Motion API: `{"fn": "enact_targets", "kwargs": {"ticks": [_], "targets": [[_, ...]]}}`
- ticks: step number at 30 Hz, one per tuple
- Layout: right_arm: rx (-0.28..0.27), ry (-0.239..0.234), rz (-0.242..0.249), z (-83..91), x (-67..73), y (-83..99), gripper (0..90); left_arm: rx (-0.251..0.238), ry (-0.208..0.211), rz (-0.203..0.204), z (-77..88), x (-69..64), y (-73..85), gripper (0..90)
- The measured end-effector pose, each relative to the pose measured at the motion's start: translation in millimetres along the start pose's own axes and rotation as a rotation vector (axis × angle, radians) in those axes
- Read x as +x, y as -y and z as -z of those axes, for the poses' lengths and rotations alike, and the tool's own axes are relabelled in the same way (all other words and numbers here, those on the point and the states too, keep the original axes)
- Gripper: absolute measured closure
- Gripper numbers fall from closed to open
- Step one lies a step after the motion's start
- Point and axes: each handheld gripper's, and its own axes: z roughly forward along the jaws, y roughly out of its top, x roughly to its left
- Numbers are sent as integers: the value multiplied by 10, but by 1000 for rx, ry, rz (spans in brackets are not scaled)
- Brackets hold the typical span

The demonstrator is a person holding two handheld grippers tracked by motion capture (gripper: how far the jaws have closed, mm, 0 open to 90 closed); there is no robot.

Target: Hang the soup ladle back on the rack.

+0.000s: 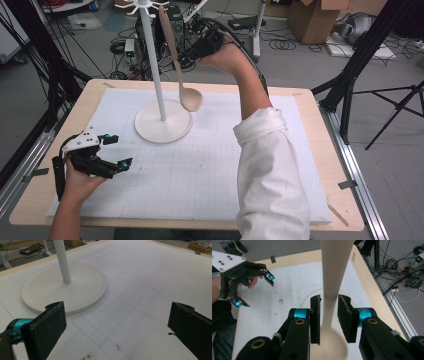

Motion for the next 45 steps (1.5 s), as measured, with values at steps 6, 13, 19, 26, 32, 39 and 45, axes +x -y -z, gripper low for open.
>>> {"fn": "enact_targets", "kwargs": {"ticks": [6, 13, 19, 26, 32, 39, 45], "targets": [[-22, 35, 3, 112, 77, 98, 605, 2, 3, -4, -6, -8, -6, 22], [-40, 76, 18, 207, 163, 251, 495, 8, 6, -10, -31, -23, -8, 22], [-70, 121, 4, 332, 273, 480, 410, 9, 10, -10, -51, -44, -14, 22], [-123, 135, -12, 419, 421, 819, 355, 12, 14, -13, -66, -55, -17, 22], [-151, 133, -26, 451, 567, 1149, 297, 17, 16, -18, -78, -64, -21, 22], [-150, 132, -58, 393, 658, 1437, 244, 23, 16, -17, -101, -79, -21, 22], [-179, 164, -75, 367, 776, 1697, 210, 31, 8, -14, -96, -69, -16, 22]]}}
